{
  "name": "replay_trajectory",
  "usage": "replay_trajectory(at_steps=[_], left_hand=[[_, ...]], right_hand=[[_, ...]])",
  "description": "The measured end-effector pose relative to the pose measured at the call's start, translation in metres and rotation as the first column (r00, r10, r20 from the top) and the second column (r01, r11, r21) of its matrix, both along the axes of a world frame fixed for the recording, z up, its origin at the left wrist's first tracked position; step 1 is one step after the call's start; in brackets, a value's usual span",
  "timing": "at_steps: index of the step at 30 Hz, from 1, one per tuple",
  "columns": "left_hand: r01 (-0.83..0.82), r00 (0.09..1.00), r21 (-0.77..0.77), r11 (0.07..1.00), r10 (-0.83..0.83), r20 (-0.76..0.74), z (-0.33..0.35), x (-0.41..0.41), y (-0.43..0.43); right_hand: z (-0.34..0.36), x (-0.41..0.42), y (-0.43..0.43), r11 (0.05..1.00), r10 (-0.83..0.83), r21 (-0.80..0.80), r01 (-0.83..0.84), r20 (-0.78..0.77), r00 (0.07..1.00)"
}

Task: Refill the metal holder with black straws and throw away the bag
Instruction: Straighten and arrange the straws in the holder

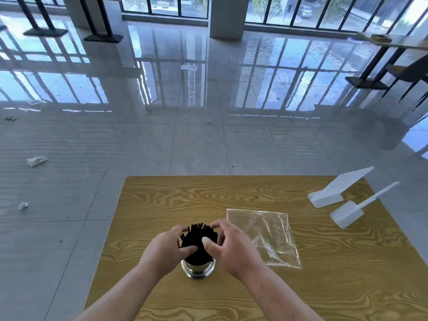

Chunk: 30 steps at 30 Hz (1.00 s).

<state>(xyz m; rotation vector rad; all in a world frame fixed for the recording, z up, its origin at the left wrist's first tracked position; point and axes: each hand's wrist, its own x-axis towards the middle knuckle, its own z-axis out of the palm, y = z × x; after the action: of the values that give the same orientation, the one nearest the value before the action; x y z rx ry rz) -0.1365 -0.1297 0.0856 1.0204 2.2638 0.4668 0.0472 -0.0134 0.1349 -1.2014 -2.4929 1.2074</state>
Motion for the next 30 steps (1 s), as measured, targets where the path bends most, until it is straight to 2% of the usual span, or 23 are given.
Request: replay_trajectory(at_steps=[7, 12, 20, 26, 30], left_hand=[[0.005, 0.994, 0.136, 0.991, 0.009, -0.106, 0.005, -0.002, 0.006], [0.039, 0.998, 0.161, 0.986, -0.03, -0.057, 0.023, -0.007, 0.008], [0.077, 0.997, 0.246, 0.966, -0.067, -0.049, 0.089, -0.021, 0.02], [0.032, 0.998, 0.32, 0.947, -0.05, 0.048, 0.133, -0.037, 0.026], [-0.114, 0.989, 0.498, 0.86, 0.049, 0.143, 0.151, -0.047, 0.029]], right_hand=[[-0.007, 0.009, 0.006, 1.0, -0.008, 0.023, 0.008, -0.011, 1.0], [-0.006, 0.009, 0.01, 1.0, -0.004, 0.031, 0.005, -0.035, 0.999], [0.001, 0.004, 0.014, 0.999, -0.032, -0.008, 0.032, -0.041, 0.999], [0.007, 0.005, 0.014, 0.997, -0.056, -0.049, 0.052, -0.07, 0.996], [0.013, 0.006, 0.013, 0.972, -0.16, -0.201, 0.123, -0.179, 0.971]])
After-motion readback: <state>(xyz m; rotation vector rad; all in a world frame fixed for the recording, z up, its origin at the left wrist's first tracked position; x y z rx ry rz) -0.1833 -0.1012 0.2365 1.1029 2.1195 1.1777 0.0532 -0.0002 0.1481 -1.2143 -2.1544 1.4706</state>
